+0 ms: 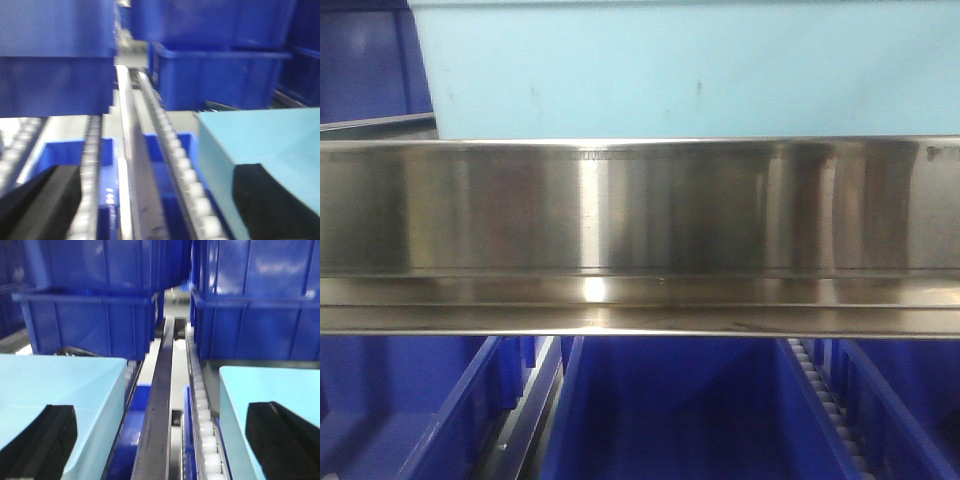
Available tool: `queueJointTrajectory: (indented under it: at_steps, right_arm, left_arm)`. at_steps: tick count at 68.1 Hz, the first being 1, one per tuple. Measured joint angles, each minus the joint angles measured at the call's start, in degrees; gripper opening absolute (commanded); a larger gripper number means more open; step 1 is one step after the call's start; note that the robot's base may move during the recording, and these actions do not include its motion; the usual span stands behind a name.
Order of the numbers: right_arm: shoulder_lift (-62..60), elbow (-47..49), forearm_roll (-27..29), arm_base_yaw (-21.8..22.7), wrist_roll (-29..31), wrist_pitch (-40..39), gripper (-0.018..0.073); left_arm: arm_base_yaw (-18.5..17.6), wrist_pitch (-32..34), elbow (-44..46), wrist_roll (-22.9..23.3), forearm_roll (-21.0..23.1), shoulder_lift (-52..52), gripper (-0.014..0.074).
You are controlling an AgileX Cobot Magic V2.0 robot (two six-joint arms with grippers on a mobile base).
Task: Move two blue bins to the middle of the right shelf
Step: 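Move both grippers to the side walls of the light-blue bin, then close both grippers on the light-blue bin's side walls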
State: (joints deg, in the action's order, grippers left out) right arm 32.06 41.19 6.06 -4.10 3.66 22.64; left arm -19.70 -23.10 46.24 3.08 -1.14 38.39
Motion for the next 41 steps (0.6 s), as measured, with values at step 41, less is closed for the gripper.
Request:
queueJointTrajectory:
  at_steps: [41]
  right_arm:
    - [36.3, 38.61, 2.36, -5.91, 0.0, 32.13, 0.057]
  left_arm:
    - [-12.29, -31.44, 40.84, -0.82, 0.18, 37.27, 0.0574]
